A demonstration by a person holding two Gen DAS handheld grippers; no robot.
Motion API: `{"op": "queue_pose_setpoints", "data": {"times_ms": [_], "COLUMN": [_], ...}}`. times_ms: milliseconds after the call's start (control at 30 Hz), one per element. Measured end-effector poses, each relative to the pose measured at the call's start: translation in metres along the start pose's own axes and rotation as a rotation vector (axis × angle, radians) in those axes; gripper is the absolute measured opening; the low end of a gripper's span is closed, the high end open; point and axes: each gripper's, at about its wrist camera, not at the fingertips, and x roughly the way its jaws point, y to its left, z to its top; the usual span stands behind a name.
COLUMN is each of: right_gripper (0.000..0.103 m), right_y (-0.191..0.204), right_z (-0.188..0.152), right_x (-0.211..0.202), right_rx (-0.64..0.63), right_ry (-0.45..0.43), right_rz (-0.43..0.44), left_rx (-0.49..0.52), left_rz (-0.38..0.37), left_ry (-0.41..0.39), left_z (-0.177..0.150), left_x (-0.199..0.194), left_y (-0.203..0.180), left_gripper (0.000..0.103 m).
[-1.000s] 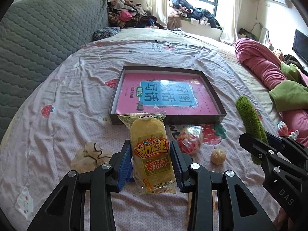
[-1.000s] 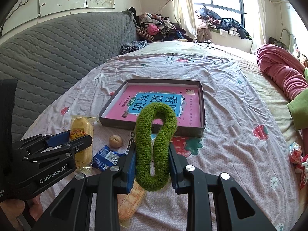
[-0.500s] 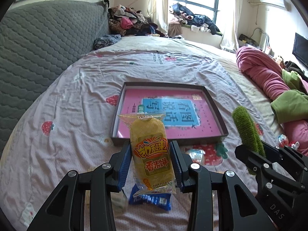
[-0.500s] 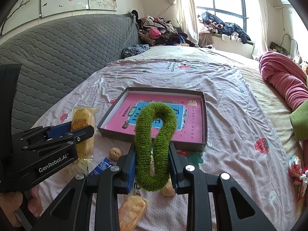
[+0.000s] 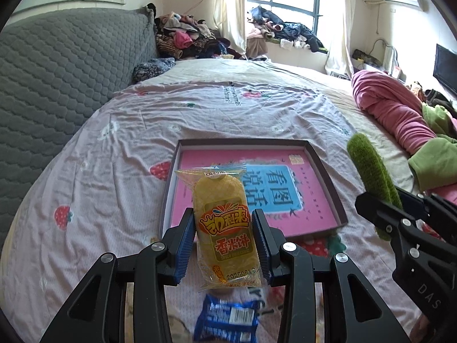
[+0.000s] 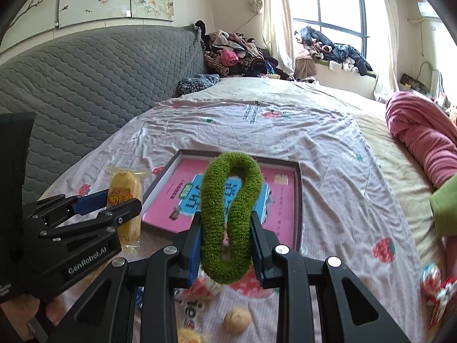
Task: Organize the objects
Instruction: 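Carry the yellow packet and green ring with both tools over the tray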
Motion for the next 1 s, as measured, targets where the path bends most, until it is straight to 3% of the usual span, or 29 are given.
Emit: {"op": "queue_pose_setpoints", "data": {"times_ms": [633,1000], "right_gripper": [0.030,0.030], "right_y": [-0.037,-0.047], "right_z": [0.045,0.049], "right_x": [0.093,0.148], "right_rx": [0.040,0.044], "right_ry": [0.067,0.121], "right_rz": [0.053,0.047], "left_rx": [-0.007,-0.009], "left_rz": [-0.002,-0.004], "left_ry": [0.075,0.156], "left_z": [0.060,0.069], "left_x": [0.099,0.163], "left_y": [0.002,-0.001], "left_gripper": [0.041,0.041]}}
